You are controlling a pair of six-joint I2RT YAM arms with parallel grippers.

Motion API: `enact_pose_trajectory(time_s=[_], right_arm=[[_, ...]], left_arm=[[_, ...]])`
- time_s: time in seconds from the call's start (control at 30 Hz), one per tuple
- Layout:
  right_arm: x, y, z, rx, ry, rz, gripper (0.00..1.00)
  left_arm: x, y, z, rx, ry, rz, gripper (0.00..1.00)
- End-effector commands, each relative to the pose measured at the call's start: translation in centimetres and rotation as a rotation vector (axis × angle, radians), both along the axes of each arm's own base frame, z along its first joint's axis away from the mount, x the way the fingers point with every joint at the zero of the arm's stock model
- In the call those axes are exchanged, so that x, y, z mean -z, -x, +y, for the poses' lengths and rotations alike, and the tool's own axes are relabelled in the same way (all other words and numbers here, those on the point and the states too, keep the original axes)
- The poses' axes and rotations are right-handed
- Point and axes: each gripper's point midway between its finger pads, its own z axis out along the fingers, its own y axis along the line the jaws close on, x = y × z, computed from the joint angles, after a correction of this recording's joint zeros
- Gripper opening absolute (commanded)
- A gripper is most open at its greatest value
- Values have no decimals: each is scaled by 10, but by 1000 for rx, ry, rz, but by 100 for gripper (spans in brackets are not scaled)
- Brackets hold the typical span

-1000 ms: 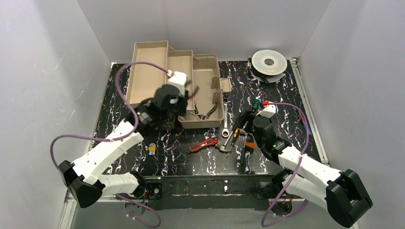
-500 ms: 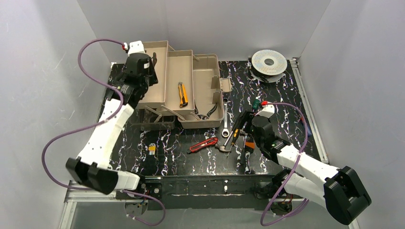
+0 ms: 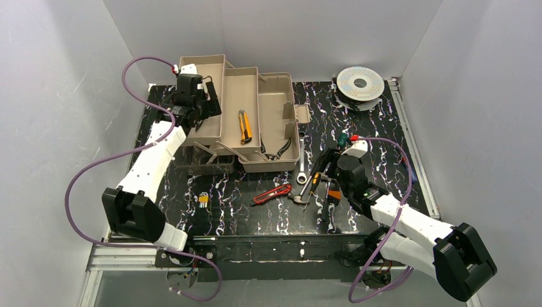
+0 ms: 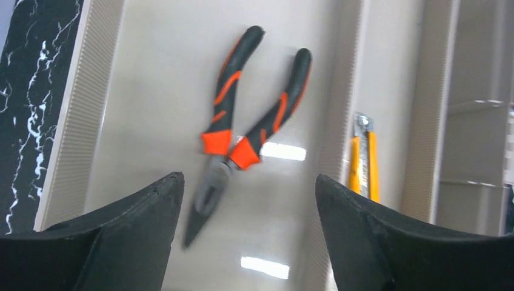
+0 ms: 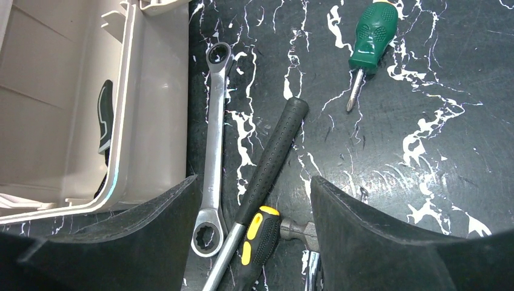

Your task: Pack the tool kit

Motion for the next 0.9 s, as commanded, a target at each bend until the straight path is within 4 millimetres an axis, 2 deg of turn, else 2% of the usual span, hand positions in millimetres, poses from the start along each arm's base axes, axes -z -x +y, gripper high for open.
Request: enact_pose_trajectory(time_s=[0.0,0.1,0.2,0.23,0.3,0.37,0.5,0.63,0.87], right_arm=[[-14,-6,4,7,-37,-39,74],[-14,-7,4,7,-37,-38,74],[-13,-7,4,9,-35,-36,74],[-14,-7,4,10,-38,-38,74],[-13,-6,5,7,-42,-37,74],[-13,-6,3,12,-40,-38,74],[-13,-6,3,14,-42,-38,74],[-12,-7,5,12,-46,-32,74],[-11,-7,5,15,-49,-29,74]], left_arm=[[-67,18,-12,110,70,-159,83],[-86,36,-29,209,123,-191,90],[-95,61,-71,426,142,-203,95],[-96,73,-88,524,91,-208,96],[-92,97,-109,657,-69,-205,98],[-82,121,-123,793,-171,-170,98],[-49,171,-150,1050,-125,-60,98],[-6,189,-157,1062,-220,40,96],[87,224,-192,1184,-348,263,96]])
